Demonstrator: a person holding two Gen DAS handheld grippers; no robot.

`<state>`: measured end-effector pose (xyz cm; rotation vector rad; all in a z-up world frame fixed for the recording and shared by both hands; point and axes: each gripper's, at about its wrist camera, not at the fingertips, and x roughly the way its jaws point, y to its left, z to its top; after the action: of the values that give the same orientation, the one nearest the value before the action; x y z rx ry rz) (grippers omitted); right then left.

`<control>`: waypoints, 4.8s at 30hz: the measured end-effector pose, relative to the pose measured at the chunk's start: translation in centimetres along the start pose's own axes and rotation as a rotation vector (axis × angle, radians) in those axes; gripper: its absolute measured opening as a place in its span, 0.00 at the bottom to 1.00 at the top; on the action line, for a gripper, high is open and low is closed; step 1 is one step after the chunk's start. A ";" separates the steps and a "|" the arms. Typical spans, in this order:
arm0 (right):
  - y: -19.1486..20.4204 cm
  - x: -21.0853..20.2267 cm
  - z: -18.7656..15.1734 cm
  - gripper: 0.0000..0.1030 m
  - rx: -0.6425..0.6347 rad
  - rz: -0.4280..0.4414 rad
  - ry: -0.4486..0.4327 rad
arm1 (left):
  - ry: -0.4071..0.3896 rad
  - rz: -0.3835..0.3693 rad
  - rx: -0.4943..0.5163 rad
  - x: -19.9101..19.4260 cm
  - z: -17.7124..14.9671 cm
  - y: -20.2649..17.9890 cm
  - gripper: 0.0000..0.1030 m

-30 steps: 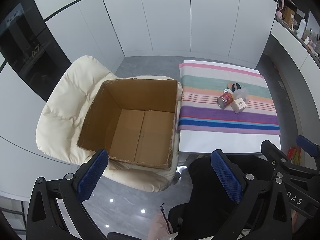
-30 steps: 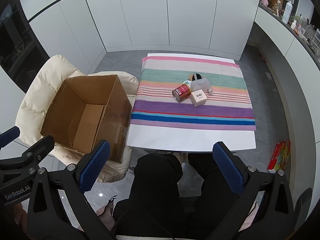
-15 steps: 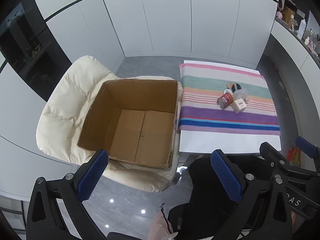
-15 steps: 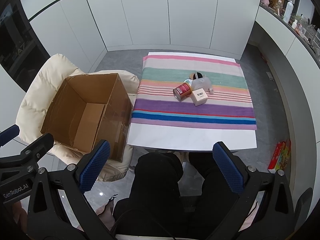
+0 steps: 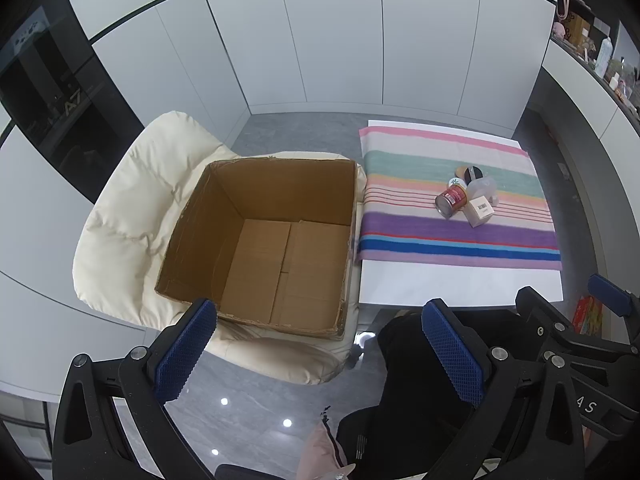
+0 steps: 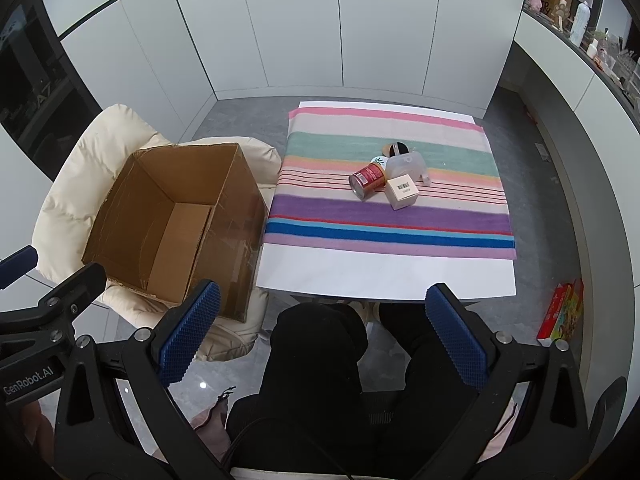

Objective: Organize objects

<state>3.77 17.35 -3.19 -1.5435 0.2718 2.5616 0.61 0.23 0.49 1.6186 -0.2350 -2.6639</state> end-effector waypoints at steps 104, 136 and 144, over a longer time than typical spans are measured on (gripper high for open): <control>-18.3 38.5 6.5 0.53 -0.187 0.042 -0.139 | 0.012 -0.300 0.264 39.5 11.0 -27.7 1.00; -23.7 33.4 8.1 0.52 0.014 -0.072 -0.037 | 0.088 -0.216 0.084 37.4 12.7 -27.4 0.52; -22.7 28.2 10.1 0.52 0.009 -0.093 -0.077 | 0.044 -0.204 0.081 31.9 14.6 -26.6 0.52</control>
<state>-13.26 42.50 -25.36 -1.4161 0.1976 2.5375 -25.37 25.31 -24.68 1.8162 -0.1896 -2.7947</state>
